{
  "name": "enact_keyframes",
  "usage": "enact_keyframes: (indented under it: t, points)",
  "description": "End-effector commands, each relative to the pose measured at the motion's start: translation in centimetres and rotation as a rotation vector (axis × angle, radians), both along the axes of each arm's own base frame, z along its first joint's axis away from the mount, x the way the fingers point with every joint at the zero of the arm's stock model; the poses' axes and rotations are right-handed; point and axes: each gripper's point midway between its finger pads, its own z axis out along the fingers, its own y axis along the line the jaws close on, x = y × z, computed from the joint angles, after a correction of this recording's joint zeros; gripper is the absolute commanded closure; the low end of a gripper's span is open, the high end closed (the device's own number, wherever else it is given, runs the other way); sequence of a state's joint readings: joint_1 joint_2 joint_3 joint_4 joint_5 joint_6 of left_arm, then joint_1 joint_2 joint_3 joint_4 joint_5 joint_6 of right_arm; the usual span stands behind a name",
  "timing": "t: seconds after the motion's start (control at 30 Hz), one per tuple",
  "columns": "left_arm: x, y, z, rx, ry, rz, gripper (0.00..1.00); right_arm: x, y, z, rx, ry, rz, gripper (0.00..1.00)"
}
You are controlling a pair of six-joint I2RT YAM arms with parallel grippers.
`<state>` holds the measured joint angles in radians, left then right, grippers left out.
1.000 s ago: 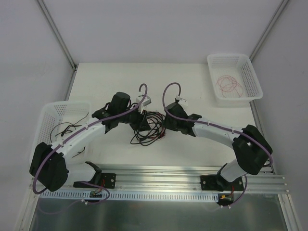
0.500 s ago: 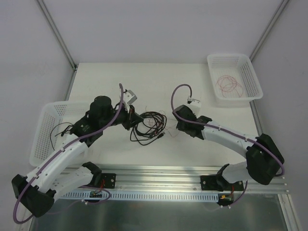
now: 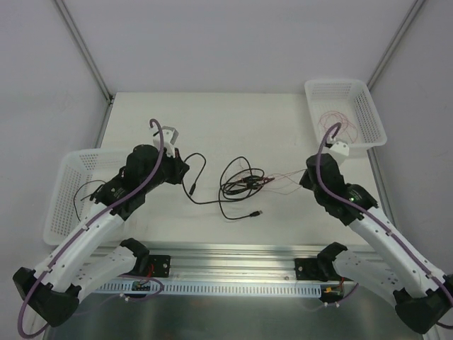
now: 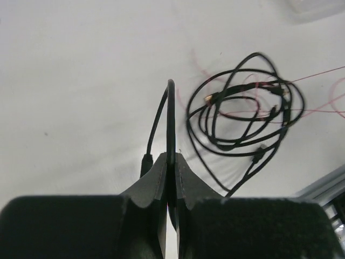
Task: Untangle the cables
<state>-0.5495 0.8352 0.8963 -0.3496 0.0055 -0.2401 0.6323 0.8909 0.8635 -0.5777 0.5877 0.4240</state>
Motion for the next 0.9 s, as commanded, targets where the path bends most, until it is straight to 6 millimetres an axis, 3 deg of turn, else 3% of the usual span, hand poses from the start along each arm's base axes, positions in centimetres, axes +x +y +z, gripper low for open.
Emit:
enact_keyframes:
  t: [0.0,0.07,0.17,0.23,0.27,0.33,0.37,0.4,0.43,0.5,0.53,0.6,0.63,0.7,0.87]
  points:
    - [0.4,2.2,-4.8,0.020,0.156,0.180,1.00,-1.3,-2.4,4.5,-0.055,-0.078,0.038,0.99]
    - [0.3,2.1,-5.5,0.009,0.185,0.193,1.00,-1.8,-2.6,5.1,-0.065,-0.068,0.070,0.99]
    - [0.2,1.6,-5.0,-0.030,0.196,0.189,1.00,-1.9,-2.1,3.4,-0.086,-0.002,0.103,0.98]
    - [-0.1,0.8,-3.0,-0.077,0.176,0.146,1.00,-2.1,-2.0,0.0,-0.118,0.081,0.105,0.91]
    - [-0.2,0.8,-2.1,-0.090,0.162,0.146,1.00,-1.9,-1.8,-0.2,-0.117,0.088,0.102,0.89]
    - [-0.9,0.0,1.4,-0.157,0.114,0.087,1.00,-1.8,-1.8,-2.7,-0.143,0.147,0.091,0.79]
    - [-1.3,-0.4,2.2,-0.172,0.115,0.059,1.00,-1.8,-1.8,-3.4,-0.156,0.168,0.096,0.74]
    - [-1.9,-1.1,4.7,-0.212,0.091,0.006,1.00,-1.8,-1.6,-3.8,-0.164,0.185,0.108,0.70]
    - [-2.3,-1.6,5.8,-0.231,0.087,-0.030,1.00,-1.9,-1.1,-4.5,-0.167,0.219,0.133,0.63]
    - [-2.8,-2.5,8.8,-0.276,0.065,-0.086,1.00,-1.9,-0.2,-4.6,-0.158,0.231,0.174,0.54]
    - [-3.3,-3.1,9.7,-0.296,0.068,-0.133,1.00,-1.8,0.9,-4.0,-0.136,0.211,0.223,0.46]
    - [-3.4,-3.8,11.2,-0.312,0.065,-0.168,1.00,-1.9,2.4,-3.1,-0.101,0.176,0.284,0.39]
    - [-3.5,-4.0,11.5,-0.317,0.068,-0.184,1.00,-1.8,4.2,-2.3,-0.044,0.144,0.349,0.33]
    - [-3.4,-4.4,11.9,-0.320,0.074,-0.196,1.00,-2.3,8.1,-0.9,0.074,0.087,0.495,0.29]
    - [-3.1,-4.4,11.5,-0.321,0.089,-0.178,1.00,-2.9,14.4,-0.6,0.252,0.061,0.629,0.26]
